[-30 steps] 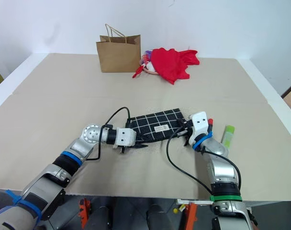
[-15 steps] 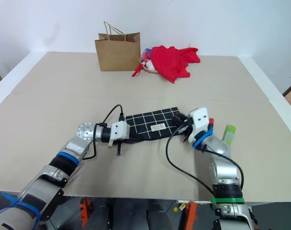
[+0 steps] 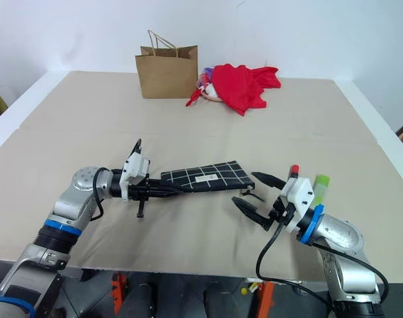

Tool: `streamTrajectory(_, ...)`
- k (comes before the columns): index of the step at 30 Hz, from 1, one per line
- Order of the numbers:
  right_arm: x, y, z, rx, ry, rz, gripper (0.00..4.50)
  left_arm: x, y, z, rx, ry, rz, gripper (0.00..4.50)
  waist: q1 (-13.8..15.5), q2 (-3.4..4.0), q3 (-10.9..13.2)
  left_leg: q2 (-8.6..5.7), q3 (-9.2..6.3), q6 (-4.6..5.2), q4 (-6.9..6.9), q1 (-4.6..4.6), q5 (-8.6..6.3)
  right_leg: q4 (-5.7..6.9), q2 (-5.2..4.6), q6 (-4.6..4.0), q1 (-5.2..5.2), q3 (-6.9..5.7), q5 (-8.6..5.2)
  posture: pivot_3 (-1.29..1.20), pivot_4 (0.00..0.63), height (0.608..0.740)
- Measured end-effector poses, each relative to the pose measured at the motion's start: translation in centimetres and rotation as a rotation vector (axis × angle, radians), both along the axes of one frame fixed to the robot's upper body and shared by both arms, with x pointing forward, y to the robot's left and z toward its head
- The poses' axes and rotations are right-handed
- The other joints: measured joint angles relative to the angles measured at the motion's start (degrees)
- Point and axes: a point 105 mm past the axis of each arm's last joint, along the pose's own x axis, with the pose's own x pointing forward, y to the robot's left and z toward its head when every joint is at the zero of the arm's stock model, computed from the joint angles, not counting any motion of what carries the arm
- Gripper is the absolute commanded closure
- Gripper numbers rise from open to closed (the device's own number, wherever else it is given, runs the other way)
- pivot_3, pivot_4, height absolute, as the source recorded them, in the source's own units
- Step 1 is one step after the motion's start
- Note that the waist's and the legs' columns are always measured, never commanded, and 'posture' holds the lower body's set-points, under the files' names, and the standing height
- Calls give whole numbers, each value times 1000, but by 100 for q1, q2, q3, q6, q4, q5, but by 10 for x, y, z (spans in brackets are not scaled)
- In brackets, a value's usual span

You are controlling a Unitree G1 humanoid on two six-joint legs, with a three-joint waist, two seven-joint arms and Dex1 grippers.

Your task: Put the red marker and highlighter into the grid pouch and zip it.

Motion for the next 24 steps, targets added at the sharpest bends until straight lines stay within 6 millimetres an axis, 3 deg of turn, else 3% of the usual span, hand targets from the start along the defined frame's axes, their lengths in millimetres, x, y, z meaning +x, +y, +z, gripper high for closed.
streamTrajectory(4, -4, -5, -13, -27, 32, -13, 55, -1, 0, 0, -1, 1, 9, 4500, 11, 0, 0, 0, -2, -2, -2, -1, 1, 0, 0, -1, 1, -3, -1, 0, 150, 739)
streamTrajectory(11, -7, -10, -19, -43, 35, -32, 55, -1, -1, 3, -6, -4, 22, 4500, 19, 1, 0, 0, -5, -2, -4, 0, 1, 0, 0, -2, 2, -6, -2, 0, 150, 739)
streamTrajectory(16, -13, -27, -30, -71, 39, -78, 55, 0, 1, 3, -10, 9, 29, 4500, 17, 1, 1, -1, -6, -2, -3, 1, 1, 0, 0, -2, 3, -6, -1, 0, 150, 739)
streamTrajectory(24, -12, -38, -38, -85, 22, -110, 55, -1, 0, 6, -15, 1, 23, 4500, 21, 1, 1, -1, -8, -2, -2, 2, 1, 0, -1, -3, 8, -9, -1, 0, 150, 739)
